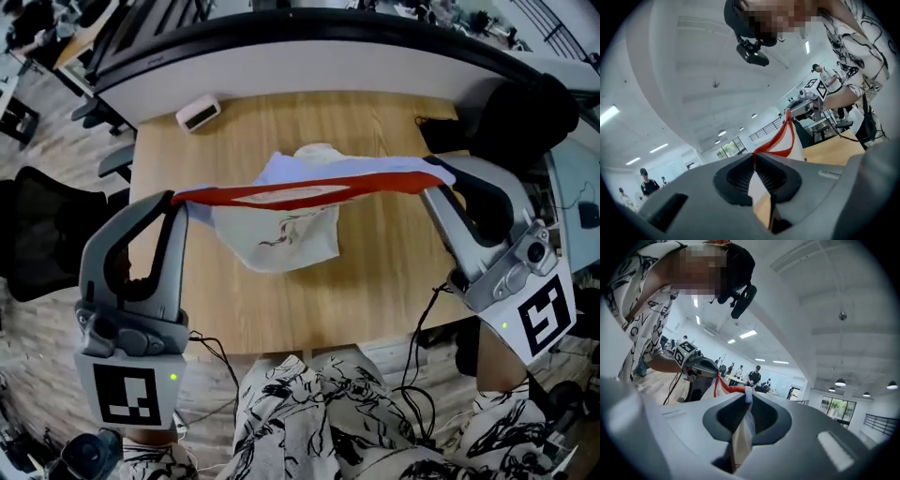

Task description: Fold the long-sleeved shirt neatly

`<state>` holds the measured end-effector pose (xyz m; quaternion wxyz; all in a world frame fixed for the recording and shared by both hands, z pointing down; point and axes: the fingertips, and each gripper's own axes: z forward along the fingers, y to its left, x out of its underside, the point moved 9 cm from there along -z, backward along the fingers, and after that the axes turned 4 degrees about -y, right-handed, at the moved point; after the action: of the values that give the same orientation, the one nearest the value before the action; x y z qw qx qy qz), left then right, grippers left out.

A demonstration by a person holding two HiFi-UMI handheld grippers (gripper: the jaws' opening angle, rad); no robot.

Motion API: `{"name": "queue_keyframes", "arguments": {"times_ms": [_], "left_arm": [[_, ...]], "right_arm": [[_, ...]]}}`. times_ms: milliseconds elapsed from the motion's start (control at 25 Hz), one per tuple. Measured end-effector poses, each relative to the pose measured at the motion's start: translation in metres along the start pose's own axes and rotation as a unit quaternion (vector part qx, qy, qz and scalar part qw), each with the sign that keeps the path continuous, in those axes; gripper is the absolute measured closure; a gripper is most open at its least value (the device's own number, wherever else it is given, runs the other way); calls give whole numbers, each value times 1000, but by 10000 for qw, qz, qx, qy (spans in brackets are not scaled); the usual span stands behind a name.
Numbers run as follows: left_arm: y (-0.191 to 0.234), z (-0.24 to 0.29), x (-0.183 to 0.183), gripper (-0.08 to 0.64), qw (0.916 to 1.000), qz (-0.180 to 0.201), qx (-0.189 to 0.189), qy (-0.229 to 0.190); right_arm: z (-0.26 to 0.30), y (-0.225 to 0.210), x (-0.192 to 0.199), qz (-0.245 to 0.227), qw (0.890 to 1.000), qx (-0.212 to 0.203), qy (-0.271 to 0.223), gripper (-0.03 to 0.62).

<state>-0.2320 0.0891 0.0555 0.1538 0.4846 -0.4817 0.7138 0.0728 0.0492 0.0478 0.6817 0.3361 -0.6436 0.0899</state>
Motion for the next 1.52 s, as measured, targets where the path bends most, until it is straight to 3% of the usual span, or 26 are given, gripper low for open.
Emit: {"name": "queue_keyframes", "arguments": {"times_ms": [240,400,560,760,880,1120,1320,1520], "left_arm": [[29,-22,-86,537,9953,349,-248,-873],[53,-33,-138,537,9914,470,-345,-1169],[66,-30,-143,535,9904,516,-396,-1221],[62,-9,-119,535,9929,402,-325,-1072],[50,20,-92,535,9944,472,-296,-893],[18,96,12,535,9996,88,-97,253],[1,164,108,535,9961,-4,113,871],[-23,220,189,535,9896,-339,282,1367]], "right_arm": [[-21,-15,-97,-555,9965,102,-620,557],[-22,-27,-161,-708,9941,152,-811,557],[-11,-30,-168,-668,9943,230,-795,557],[-1,-33,-131,-402,9966,382,-604,557],[4,-44,-84,-209,9980,537,-263,557],[31,-63,35,190,9949,813,566,555],[66,-75,138,626,9872,853,1192,555],[91,-88,228,879,9767,973,1698,554]]}}
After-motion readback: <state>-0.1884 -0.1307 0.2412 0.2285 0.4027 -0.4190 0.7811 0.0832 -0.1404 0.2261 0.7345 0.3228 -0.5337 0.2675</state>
